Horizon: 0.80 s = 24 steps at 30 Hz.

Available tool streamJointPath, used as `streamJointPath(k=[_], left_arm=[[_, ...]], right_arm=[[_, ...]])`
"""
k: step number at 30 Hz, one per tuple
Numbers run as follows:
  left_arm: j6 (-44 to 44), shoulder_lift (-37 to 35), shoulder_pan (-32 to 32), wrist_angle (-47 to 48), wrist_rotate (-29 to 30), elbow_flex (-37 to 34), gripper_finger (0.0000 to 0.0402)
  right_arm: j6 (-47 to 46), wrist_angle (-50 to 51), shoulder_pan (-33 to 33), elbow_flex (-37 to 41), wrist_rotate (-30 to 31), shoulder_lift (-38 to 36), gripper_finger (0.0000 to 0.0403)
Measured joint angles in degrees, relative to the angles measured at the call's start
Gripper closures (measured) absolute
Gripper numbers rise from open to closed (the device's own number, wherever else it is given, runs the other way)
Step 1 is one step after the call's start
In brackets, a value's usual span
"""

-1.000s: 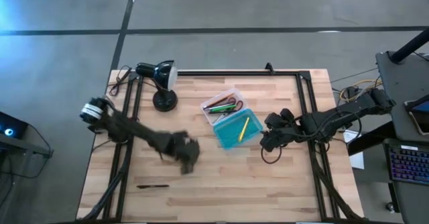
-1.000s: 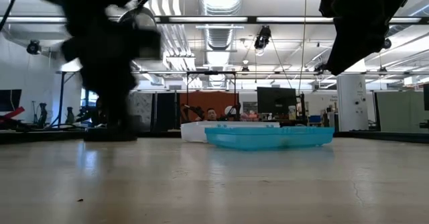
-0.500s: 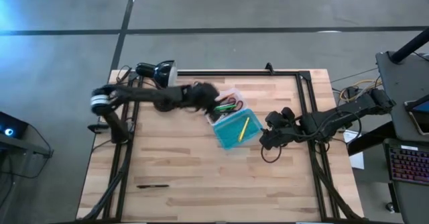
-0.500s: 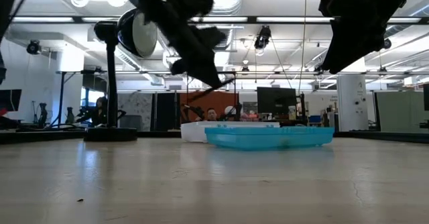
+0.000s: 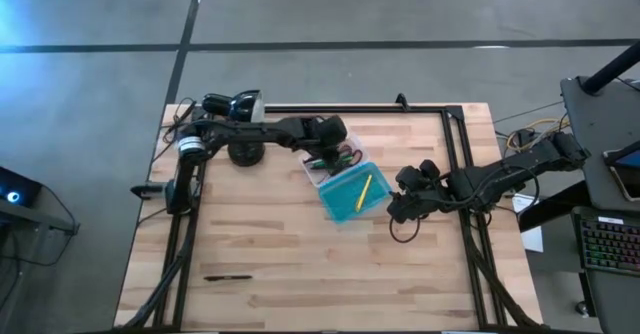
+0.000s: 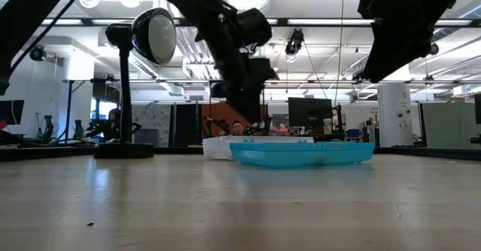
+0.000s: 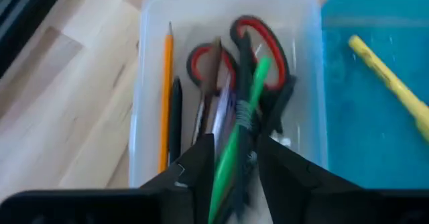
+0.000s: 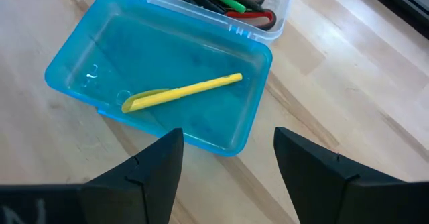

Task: Pick & place school supplies into a supply box
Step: Put the black pen into the supply box

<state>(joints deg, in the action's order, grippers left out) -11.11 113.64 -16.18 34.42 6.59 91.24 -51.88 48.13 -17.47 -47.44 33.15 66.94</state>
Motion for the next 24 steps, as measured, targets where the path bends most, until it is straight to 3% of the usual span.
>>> streamJointPath(k=[7, 15, 18, 24], left_arm=[[5.33, -14.26, 7.19, 5.14, -2.20, -5.94, 0.0302], [0.58, -33.95, 25.89, 4.63, -2.99, -21.86, 0.0301], [-5.52, -38.88, 34.19, 3.05, -2.39, -29.30, 0.0301], [-28.76, -43.06, 50.96, 2.61, -0.21, -40.77, 0.0301]], right_arm=[[2.07, 0.19, 0.01, 0.47, -0.04, 0.07, 0.0179], [5.01, -0.65, 0.24, 0.83, -0.13, 0.68, 0.0179], [5.57, -0.93, 0.24, 0.89, -0.15, 0.70, 0.0179], [5.55, -2.18, 0.28, 0.90, -0.31, 0.74, 0.0179]])
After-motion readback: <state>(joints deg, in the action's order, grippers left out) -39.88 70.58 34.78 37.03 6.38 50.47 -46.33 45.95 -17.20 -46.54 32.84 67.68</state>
